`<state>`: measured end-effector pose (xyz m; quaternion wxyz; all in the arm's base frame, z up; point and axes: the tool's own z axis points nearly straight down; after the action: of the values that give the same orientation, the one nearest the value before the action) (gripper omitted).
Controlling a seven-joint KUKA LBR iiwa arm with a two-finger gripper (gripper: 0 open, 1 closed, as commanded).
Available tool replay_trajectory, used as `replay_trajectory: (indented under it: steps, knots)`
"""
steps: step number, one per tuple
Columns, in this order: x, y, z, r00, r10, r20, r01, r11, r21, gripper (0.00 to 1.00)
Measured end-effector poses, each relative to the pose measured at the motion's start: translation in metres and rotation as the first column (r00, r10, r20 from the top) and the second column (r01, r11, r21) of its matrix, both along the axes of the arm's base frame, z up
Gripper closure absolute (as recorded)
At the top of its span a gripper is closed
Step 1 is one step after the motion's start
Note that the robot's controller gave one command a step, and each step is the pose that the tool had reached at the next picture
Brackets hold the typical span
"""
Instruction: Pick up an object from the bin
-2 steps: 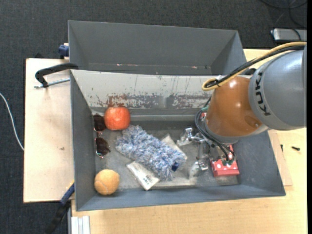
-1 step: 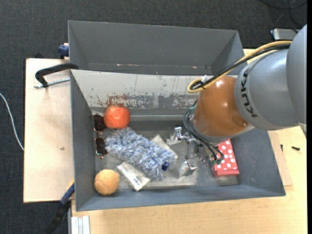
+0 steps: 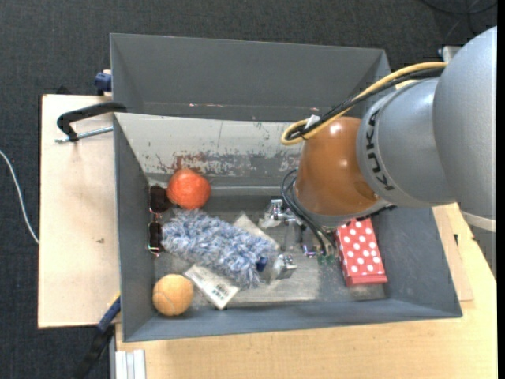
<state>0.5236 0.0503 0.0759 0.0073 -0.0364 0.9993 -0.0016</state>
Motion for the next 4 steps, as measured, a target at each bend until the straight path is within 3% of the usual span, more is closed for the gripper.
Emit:
replay_trajectory:
  steps: [1, 2, 3, 4]
  knots:
    - [0.018, 0.044, 0.003, 0.982, 0.187, 0.009, -0.187, 0.982, -0.005, 1.0]
    - [0.018, 0.044, 0.003, 0.982, 0.188, 0.009, -0.188, 0.982, -0.005, 1.0]
    - [0.036, -0.137, 0.162, 0.959, 0.282, -0.003, -0.282, 0.959, -0.006, 1.0]
    - [0.035, -0.131, 0.158, 0.957, 0.29, -0.009, -0.29, 0.957, 0.001, 1.0]
